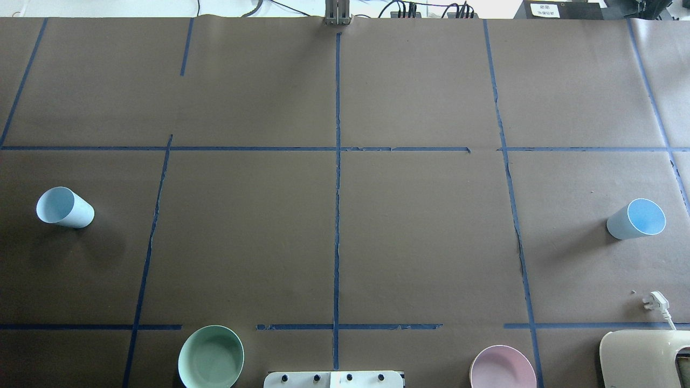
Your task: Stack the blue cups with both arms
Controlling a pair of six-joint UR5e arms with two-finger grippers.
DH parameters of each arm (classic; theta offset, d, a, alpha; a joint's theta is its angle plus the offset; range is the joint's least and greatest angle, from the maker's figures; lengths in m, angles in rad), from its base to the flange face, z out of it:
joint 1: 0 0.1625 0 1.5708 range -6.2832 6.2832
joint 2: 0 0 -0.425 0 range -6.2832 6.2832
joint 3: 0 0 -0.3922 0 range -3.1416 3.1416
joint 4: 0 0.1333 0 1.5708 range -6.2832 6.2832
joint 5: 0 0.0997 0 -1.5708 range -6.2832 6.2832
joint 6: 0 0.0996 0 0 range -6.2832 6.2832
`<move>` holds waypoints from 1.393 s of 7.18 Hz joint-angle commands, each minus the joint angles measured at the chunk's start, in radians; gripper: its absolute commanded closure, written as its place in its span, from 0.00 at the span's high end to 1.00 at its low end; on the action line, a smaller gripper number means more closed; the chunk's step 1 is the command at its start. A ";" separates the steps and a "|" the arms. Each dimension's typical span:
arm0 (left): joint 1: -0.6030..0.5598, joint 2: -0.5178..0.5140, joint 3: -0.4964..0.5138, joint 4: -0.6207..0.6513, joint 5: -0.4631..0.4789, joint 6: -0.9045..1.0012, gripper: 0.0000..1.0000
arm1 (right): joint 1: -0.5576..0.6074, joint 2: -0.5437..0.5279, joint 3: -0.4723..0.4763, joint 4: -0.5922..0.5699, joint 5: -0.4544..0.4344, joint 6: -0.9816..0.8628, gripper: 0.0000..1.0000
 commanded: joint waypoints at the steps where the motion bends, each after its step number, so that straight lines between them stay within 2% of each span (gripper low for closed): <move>1: 0.003 -0.004 -0.017 0.001 0.004 -0.008 1.00 | 0.023 -0.020 0.011 -0.034 -0.009 -0.002 1.00; 5: 0.006 0.010 0.004 -0.007 0.000 -0.006 1.00 | 0.021 -0.060 0.088 -0.028 -0.010 -0.001 1.00; 10: 0.009 0.017 0.004 -0.027 -0.023 -0.005 1.00 | 0.021 -0.071 0.103 -0.028 -0.009 0.001 1.00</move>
